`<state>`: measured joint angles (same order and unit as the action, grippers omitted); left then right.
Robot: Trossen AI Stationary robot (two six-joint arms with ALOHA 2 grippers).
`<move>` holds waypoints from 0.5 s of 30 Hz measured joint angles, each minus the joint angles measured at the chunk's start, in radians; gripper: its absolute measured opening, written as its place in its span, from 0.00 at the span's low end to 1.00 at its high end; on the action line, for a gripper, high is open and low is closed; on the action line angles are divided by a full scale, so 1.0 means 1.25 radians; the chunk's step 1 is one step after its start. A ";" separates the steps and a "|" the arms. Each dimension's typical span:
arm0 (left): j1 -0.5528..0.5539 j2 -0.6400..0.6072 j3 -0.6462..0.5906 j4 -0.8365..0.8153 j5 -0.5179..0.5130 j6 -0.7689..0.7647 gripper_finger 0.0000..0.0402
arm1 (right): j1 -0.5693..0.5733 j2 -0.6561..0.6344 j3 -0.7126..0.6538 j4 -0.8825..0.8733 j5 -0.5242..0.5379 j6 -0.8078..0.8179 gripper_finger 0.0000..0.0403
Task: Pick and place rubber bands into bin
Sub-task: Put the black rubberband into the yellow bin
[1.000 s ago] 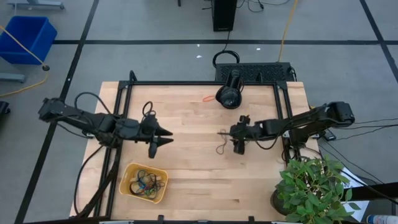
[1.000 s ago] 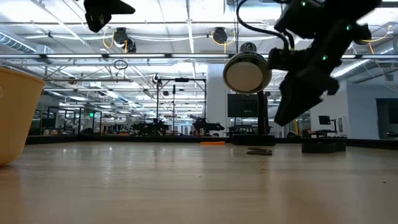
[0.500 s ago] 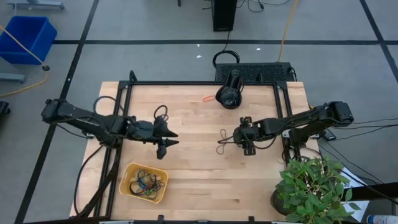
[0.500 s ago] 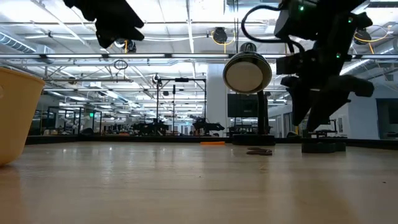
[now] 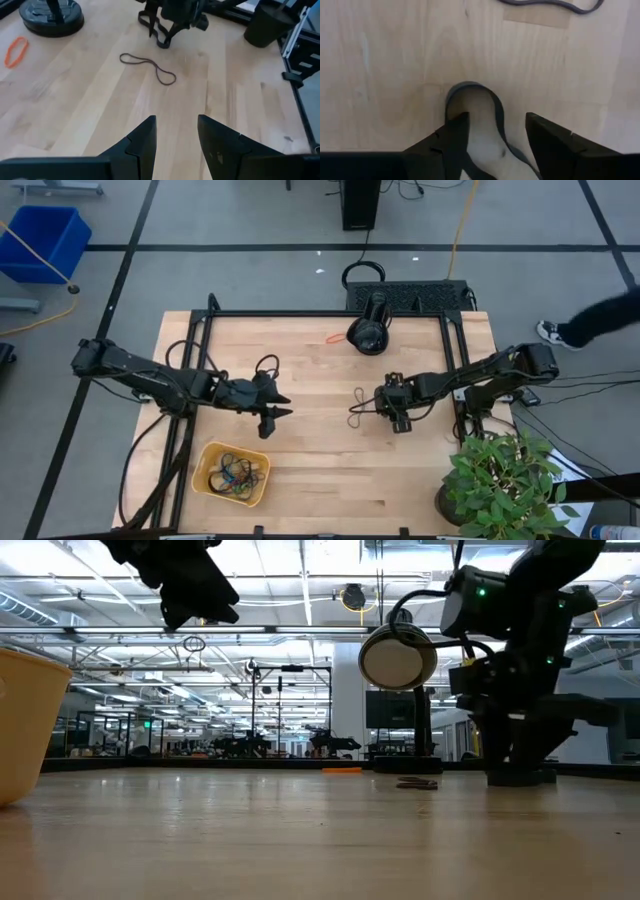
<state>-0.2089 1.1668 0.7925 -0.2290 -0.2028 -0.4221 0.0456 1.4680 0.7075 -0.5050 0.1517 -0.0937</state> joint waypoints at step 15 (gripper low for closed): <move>0.000 0.000 0.000 0.020 -0.006 -0.004 0.37 | 0.001 0.004 -0.006 0.061 -0.019 0.006 0.02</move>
<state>-0.2089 1.1671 0.7925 -0.2046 -0.2100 -0.4274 0.0462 1.4732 0.6994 -0.4293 0.1276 -0.0862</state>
